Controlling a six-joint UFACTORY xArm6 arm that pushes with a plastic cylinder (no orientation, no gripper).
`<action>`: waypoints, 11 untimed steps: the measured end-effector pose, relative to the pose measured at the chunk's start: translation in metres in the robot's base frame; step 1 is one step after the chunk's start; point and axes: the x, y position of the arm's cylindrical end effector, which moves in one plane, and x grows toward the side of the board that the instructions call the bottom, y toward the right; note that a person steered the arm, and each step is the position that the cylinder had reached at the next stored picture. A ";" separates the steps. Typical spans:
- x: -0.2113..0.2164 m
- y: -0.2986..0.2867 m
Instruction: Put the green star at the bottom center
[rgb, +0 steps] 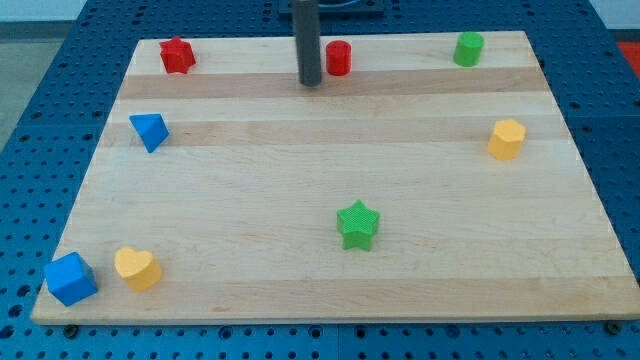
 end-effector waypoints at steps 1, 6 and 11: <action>0.035 0.015; 0.227 0.064; 0.249 0.018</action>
